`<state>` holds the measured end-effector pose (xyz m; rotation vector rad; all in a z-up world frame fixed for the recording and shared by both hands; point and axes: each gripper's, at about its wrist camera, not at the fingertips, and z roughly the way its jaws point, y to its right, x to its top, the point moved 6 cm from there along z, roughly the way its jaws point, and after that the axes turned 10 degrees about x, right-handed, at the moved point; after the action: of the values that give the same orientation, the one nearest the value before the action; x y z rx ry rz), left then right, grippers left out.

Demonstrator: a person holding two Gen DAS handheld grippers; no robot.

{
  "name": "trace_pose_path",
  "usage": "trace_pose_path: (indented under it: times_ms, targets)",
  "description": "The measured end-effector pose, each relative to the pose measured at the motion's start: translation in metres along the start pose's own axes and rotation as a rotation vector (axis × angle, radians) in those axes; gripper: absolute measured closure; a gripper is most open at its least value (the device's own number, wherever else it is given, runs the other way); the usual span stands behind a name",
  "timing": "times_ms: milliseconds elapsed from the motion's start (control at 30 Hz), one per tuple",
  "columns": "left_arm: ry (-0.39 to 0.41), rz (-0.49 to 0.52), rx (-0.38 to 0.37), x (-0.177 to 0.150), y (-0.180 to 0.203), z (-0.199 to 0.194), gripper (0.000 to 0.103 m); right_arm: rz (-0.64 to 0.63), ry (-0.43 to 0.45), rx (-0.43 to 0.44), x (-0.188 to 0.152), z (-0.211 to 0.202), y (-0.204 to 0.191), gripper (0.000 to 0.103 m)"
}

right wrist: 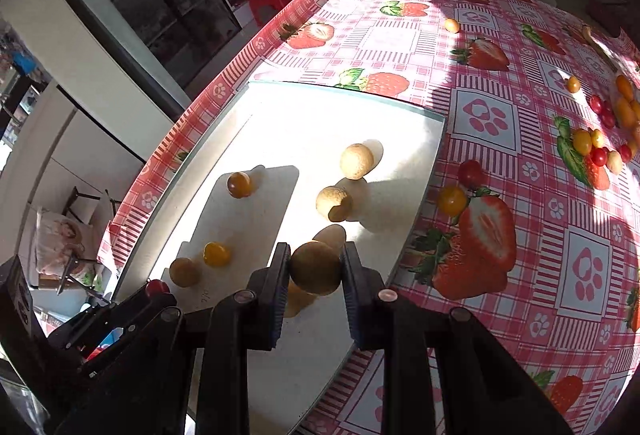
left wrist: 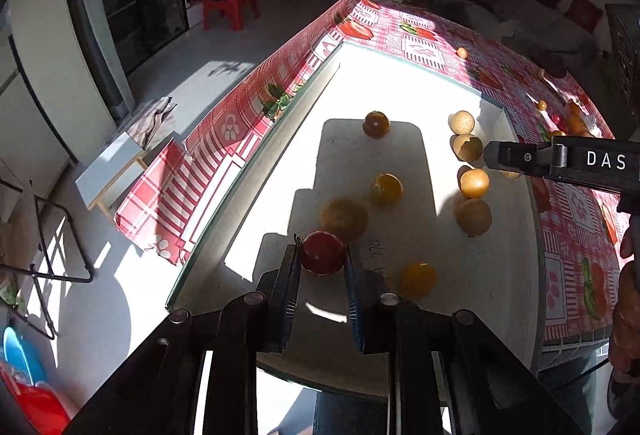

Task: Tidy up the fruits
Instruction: 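Carry the red tomato and yellow-brown fruit over the white tray, then open both tools to drop the fruits into the tray, then move both tools to the fruits beside the glass bowl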

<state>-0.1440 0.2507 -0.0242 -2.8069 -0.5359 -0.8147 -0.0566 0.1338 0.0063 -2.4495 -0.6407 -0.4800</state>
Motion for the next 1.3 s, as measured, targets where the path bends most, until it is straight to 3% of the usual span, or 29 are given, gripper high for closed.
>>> trace_pose_path:
  times_ms: [367, 633, 800, 933, 1000, 1033, 1100, 1300]
  targets:
    - [-0.019, 0.007, 0.008, -0.001, -0.001, 0.004, 0.079, -0.076, -0.075, -0.037, 0.009, 0.045, -0.015, 0.075]
    - [-0.012, 0.032, 0.061, -0.003, 0.005, 0.005, 0.078, -0.138, -0.103, -0.083, 0.011, 0.058, -0.022, 0.074]
    - [-0.012, 0.045, 0.078, -0.003, 0.008, 0.004, 0.078, -0.136, -0.103, -0.049, 0.012, 0.054, -0.025, 0.045]
    - [-0.010, 0.047, 0.075, -0.004, 0.008, 0.003, 0.078, -0.142, -0.076, -0.041, 0.012, 0.040, -0.029, 0.034]
    - [-0.006, 0.048, 0.072, -0.005, 0.009, 0.002, 0.052, -0.148, -0.060, -0.041, 0.013, 0.032, -0.030, 0.027]
    - [0.013, 0.041, 0.081, -0.004, 0.008, -0.001, 0.025, -0.153, -0.054, -0.043, 0.013, 0.029, -0.031, 0.026]
    - [0.066, 0.037, 0.098, -0.002, 0.008, -0.010, 0.023, -0.165, -0.044, -0.051, 0.013, 0.021, -0.032, 0.024]
    - [0.055, 0.051, 0.083, -0.001, 0.014, -0.013, 0.023, -0.191, -0.011, -0.080, 0.012, 0.001, -0.031, 0.022]
